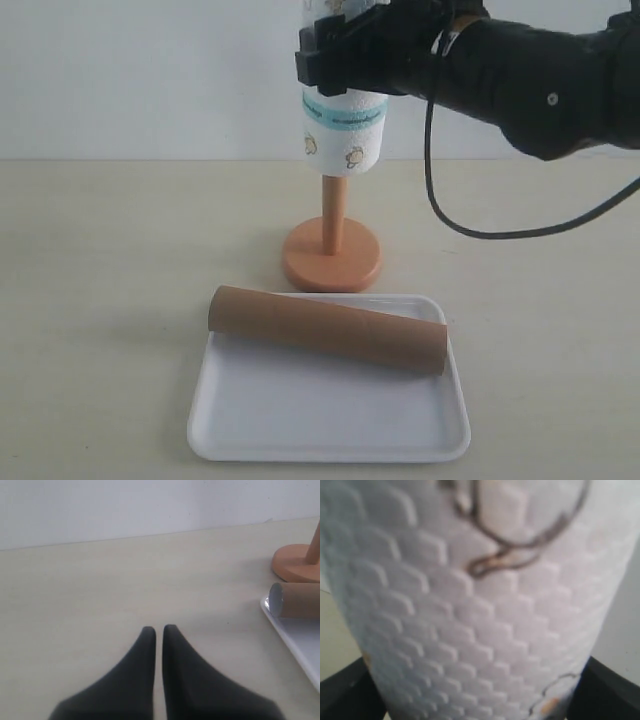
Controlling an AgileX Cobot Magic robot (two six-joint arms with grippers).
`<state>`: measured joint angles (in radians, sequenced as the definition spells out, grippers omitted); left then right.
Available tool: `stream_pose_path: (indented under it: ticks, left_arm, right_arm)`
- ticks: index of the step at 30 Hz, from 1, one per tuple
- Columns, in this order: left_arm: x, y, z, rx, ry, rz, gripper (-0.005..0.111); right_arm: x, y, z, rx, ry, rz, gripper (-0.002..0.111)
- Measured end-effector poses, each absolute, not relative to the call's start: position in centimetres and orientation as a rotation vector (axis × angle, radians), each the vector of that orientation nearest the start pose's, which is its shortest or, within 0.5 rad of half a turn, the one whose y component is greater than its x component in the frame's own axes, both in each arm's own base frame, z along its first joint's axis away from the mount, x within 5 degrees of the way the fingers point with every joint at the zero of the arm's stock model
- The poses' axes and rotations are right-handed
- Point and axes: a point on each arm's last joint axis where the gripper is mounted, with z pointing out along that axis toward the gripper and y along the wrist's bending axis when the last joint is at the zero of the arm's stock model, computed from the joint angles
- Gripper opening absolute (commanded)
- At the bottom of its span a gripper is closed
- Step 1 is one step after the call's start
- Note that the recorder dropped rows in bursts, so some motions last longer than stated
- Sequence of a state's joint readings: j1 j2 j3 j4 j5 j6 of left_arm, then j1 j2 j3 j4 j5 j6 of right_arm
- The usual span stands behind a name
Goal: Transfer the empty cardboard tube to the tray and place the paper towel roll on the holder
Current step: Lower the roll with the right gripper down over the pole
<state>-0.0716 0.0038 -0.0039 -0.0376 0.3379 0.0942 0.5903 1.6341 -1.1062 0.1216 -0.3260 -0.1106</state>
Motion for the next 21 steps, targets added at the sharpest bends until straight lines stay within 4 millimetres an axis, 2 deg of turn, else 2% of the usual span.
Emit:
stream_pose_path:
  ticks: [7, 8, 12, 17, 19, 21]
  left_arm:
    - [5.4, -0.5, 18.4, 0.128, 1.818, -0.02, 0.004]
    - [5.4, -0.5, 18.4, 0.128, 1.818, -0.02, 0.004]
    - [5.4, -0.5, 18.4, 0.128, 1.818, -0.02, 0.004]
    - [5.4, -0.5, 18.4, 0.128, 1.818, -0.02, 0.004]
    - [5.4, -0.5, 18.4, 0.128, 1.818, -0.02, 0.004]
    - [5.4, -0.5, 18.4, 0.128, 1.818, -0.02, 0.004]
  right_arm:
    - [33.2, 21.8, 27.3, -0.462, 1.7, 0.411, 0.0]
    - [33.6, 22.0, 25.9, -0.466, 1.728, 0.407, 0.0]
    - [34.4, 22.5, 22.7, -0.477, 1.795, 0.396, 0.0]
    - [34.7, 22.7, 21.3, -0.486, 1.823, 0.388, 0.001]
    - [34.7, 22.8, 21.2, -0.487, 1.827, 0.387, 0.011]
    - [34.7, 22.8, 20.9, -0.491, 1.84, 0.385, 0.034]
